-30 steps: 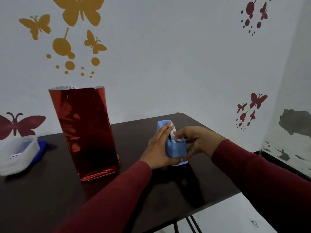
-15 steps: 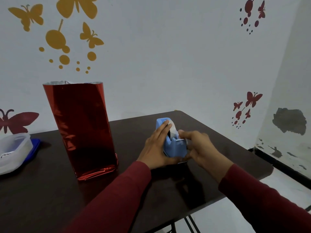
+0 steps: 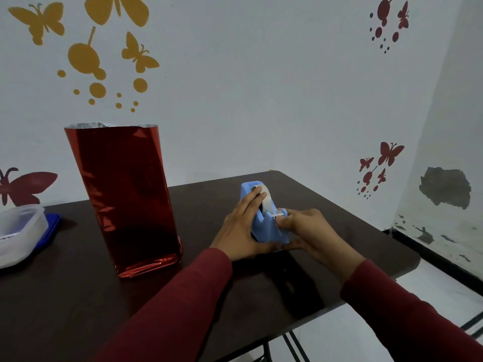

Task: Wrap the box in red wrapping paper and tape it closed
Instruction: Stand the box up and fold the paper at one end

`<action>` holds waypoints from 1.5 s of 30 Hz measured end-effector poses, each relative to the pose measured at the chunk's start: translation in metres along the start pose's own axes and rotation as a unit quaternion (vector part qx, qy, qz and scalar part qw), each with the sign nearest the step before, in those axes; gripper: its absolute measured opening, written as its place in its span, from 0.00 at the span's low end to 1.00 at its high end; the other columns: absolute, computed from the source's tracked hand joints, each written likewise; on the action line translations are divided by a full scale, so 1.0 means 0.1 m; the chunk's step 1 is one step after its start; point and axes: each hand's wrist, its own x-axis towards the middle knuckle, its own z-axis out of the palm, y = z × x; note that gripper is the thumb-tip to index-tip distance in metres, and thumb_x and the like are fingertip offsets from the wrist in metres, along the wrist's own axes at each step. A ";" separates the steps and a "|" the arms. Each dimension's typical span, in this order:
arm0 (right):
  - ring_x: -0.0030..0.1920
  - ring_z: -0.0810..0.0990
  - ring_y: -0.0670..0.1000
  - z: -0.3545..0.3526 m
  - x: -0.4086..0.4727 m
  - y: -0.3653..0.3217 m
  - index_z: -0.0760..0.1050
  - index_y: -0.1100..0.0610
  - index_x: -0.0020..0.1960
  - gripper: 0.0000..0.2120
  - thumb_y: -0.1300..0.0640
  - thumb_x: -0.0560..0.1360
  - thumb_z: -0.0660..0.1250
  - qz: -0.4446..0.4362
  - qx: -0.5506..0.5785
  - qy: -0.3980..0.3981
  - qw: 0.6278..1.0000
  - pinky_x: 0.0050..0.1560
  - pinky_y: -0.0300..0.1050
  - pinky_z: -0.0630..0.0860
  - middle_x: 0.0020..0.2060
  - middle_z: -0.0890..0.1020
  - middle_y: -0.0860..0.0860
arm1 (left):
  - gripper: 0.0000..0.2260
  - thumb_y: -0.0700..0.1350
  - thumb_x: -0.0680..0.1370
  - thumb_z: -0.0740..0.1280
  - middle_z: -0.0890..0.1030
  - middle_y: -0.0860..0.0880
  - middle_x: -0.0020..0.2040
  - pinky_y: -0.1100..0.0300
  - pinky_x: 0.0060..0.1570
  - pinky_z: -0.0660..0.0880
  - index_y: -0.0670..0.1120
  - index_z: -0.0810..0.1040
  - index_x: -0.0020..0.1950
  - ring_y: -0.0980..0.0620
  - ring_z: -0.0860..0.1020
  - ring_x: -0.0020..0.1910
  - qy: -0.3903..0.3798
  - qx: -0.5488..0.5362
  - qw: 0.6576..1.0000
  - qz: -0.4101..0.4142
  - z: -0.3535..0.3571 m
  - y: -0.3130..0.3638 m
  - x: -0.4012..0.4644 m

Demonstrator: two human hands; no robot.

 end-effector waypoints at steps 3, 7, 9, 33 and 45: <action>0.50 0.86 0.59 -0.02 0.09 0.02 0.86 0.61 0.53 0.10 0.66 0.75 0.71 -0.012 -0.063 0.007 0.998 0.47 0.60 0.86 0.49 0.88 0.58 | 0.59 0.64 0.63 0.82 0.45 0.67 0.82 0.50 0.77 0.62 0.59 0.47 0.84 0.71 0.49 0.78 -0.007 -0.005 1.000 0.007 -0.02 -0.01 -0.01; 0.50 0.84 0.49 -0.05 0.06 0.12 0.87 0.62 0.48 0.07 0.66 0.73 0.71 -0.092 -0.237 0.021 0.967 0.47 0.37 0.80 0.56 0.85 0.47 | 0.60 0.63 0.62 0.82 0.46 0.66 0.83 0.47 0.78 0.63 0.64 0.44 0.82 0.64 0.52 0.80 -0.011 -0.013 1.000 0.021 0.00 -0.05 -0.03; 0.57 0.85 0.50 -0.13 0.03 0.19 0.87 0.61 0.40 0.07 0.64 0.76 0.73 -0.113 -0.165 -0.007 0.980 0.57 0.46 0.81 0.62 0.85 0.45 | 0.55 0.60 0.65 0.80 0.50 0.63 0.83 0.41 0.77 0.63 0.62 0.48 0.83 0.58 0.53 0.82 0.008 -0.023 0.999 0.034 0.01 -0.10 -0.05; 0.62 0.83 0.54 0.33 -0.57 -0.63 0.85 0.57 0.61 0.14 0.51 0.81 0.67 0.018 0.129 -0.098 0.987 0.65 0.55 0.77 0.57 0.87 0.52 | 0.09 0.43 0.74 0.79 0.87 0.57 0.43 0.65 0.44 0.75 0.56 0.86 0.50 0.60 0.82 0.44 0.177 -0.095 0.979 0.021 -1.38 0.83 -0.32; 0.48 0.86 0.43 1.24 -0.71 -1.21 0.82 0.45 0.61 0.16 0.55 0.75 0.76 -0.275 -0.139 -0.137 0.942 0.59 0.48 0.81 0.43 0.89 0.45 | 0.06 0.46 0.75 0.78 0.87 0.53 0.43 0.71 0.51 0.77 0.50 0.87 0.52 0.60 0.84 0.46 0.179 -0.031 0.981 -0.070 -2.56 0.78 -0.64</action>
